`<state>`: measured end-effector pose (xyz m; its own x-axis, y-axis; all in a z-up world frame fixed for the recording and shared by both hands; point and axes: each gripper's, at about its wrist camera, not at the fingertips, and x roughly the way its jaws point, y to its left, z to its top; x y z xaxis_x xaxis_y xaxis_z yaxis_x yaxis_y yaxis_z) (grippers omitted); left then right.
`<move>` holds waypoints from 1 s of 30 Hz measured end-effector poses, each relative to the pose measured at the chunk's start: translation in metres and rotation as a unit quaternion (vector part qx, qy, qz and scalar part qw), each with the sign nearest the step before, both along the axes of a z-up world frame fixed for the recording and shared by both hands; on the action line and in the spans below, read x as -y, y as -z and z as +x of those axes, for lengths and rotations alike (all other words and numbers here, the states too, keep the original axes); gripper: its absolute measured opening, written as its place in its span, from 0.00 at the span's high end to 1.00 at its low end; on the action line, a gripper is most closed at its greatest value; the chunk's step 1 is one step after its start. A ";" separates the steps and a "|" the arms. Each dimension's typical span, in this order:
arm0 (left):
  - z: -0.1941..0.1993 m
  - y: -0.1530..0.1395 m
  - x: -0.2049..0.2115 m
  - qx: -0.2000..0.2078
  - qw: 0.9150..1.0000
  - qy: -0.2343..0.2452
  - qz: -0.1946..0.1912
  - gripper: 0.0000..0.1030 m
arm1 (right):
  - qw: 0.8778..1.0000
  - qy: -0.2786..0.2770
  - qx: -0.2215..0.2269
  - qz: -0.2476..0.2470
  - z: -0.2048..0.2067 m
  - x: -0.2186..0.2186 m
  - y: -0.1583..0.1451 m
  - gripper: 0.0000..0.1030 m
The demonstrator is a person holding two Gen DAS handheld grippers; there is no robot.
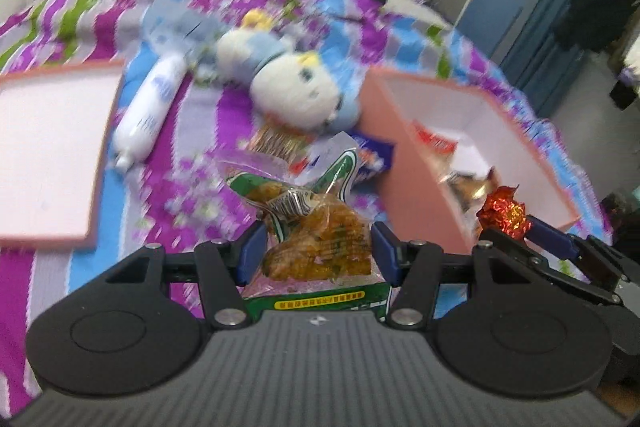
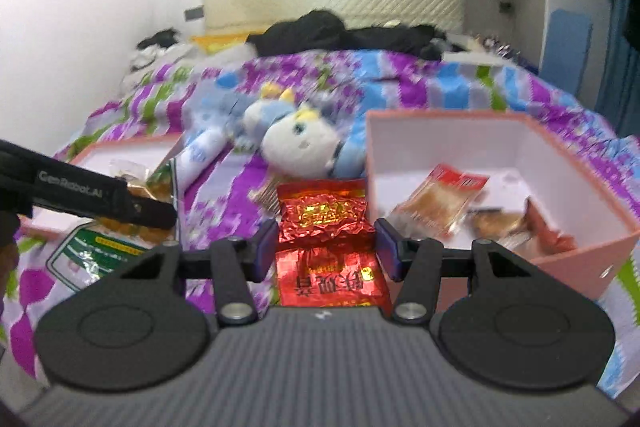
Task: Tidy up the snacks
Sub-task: 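Lift both held packets and carry them over the deep pink box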
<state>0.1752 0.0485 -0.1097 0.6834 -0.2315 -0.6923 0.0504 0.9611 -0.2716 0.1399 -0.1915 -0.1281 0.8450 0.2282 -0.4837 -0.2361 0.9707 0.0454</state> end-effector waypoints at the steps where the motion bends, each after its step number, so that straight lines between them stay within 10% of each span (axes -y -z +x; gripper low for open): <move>1: 0.004 -0.007 0.004 0.007 1.000 0.003 0.000 0.39 | 1.000 0.004 0.007 -0.001 0.002 0.005 -0.006 0.47; 15: 0.075 -0.079 0.085 0.082 0.993 0.078 -0.015 0.39 | 0.996 0.064 0.065 -0.005 0.057 0.080 -0.067 0.47; 30: 0.143 -0.019 0.174 0.015 0.994 0.107 -0.004 0.39 | 0.996 0.081 -0.028 -0.015 0.116 0.148 -0.006 0.46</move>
<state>0.3178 -0.1258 -0.0904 0.6390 -0.3784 -0.6696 0.2613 0.9256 -0.2738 0.2562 -0.3395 -0.1222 0.8406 0.0764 -0.5362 -0.0745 0.9969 0.0252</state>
